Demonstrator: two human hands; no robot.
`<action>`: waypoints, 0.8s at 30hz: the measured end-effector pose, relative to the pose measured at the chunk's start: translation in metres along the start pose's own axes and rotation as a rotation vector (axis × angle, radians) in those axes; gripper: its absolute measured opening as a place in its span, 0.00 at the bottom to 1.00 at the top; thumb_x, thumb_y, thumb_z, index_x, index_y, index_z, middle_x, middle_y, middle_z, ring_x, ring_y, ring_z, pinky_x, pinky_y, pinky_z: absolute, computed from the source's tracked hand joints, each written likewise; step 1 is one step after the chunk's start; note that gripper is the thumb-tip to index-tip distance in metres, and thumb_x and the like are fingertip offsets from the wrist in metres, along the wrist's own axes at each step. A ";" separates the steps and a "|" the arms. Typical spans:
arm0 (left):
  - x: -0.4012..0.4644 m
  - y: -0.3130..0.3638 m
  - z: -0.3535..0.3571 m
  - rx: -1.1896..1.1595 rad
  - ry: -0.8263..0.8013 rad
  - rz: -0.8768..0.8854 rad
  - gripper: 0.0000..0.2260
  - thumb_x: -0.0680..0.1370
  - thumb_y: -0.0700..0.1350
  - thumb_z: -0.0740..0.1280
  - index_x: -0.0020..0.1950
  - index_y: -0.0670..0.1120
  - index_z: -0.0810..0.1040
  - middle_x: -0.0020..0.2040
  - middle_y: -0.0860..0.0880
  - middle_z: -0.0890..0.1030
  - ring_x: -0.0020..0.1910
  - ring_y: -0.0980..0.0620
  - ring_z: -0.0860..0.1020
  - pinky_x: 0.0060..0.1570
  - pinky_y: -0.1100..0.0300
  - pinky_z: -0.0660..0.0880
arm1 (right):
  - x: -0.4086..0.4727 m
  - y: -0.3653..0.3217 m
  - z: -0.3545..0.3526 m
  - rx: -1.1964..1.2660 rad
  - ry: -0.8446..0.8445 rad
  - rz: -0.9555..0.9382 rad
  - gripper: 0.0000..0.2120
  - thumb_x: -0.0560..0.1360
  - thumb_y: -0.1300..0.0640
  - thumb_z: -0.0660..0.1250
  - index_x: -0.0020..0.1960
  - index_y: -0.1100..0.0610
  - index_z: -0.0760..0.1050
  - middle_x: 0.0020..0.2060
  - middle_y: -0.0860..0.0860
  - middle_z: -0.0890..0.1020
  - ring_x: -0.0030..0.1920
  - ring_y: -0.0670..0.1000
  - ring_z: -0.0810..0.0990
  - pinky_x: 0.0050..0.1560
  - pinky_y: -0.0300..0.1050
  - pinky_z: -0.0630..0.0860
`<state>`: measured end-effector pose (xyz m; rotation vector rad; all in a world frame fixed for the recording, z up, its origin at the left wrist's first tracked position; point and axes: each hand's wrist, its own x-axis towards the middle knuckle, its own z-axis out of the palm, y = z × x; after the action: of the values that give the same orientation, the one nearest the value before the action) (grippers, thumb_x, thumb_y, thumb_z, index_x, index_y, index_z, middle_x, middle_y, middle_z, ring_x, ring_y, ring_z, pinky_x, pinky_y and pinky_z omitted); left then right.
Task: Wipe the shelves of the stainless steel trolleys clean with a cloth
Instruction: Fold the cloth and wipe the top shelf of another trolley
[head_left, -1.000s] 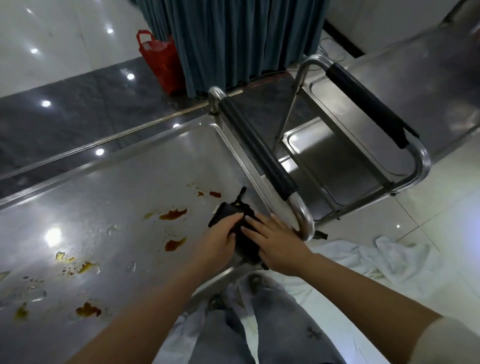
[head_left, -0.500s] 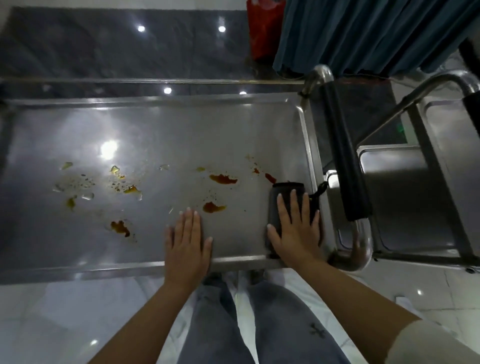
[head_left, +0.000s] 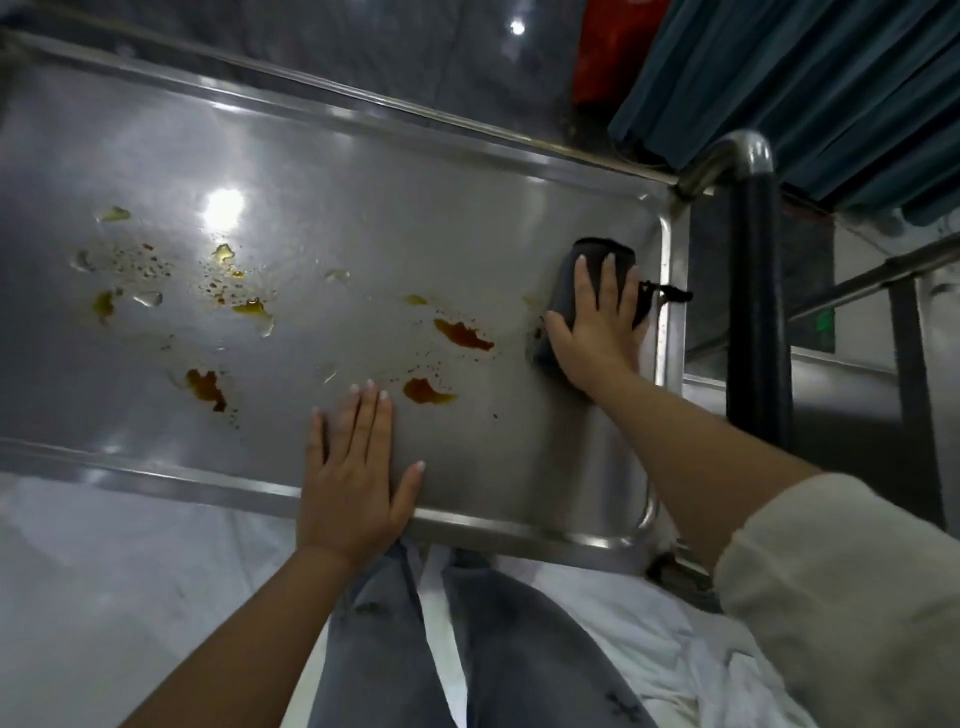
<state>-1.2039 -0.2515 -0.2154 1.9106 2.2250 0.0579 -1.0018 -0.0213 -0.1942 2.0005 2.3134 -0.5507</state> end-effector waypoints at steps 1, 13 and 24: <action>0.000 0.000 0.001 0.001 0.011 0.000 0.34 0.79 0.61 0.49 0.78 0.39 0.53 0.78 0.41 0.53 0.78 0.45 0.50 0.74 0.40 0.47 | 0.011 0.000 -0.003 0.007 -0.012 -0.024 0.34 0.76 0.41 0.54 0.77 0.46 0.43 0.78 0.49 0.41 0.75 0.54 0.33 0.72 0.67 0.40; -0.012 -0.007 0.000 0.020 -0.013 -0.038 0.35 0.79 0.62 0.49 0.78 0.39 0.54 0.79 0.41 0.53 0.78 0.45 0.51 0.73 0.38 0.50 | -0.117 -0.002 0.035 -0.039 -0.008 -0.219 0.36 0.72 0.39 0.51 0.77 0.44 0.43 0.78 0.48 0.42 0.76 0.52 0.33 0.73 0.65 0.40; -0.007 -0.004 0.006 0.006 0.054 -0.059 0.34 0.79 0.61 0.50 0.78 0.41 0.53 0.79 0.42 0.53 0.78 0.45 0.51 0.74 0.38 0.51 | 0.054 -0.027 -0.014 0.023 -0.034 -0.197 0.33 0.74 0.42 0.54 0.77 0.43 0.47 0.78 0.47 0.44 0.76 0.53 0.36 0.72 0.66 0.42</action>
<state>-1.2059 -0.2592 -0.2207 1.8666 2.3175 0.0945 -1.0343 0.0314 -0.1881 1.7674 2.5105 -0.6186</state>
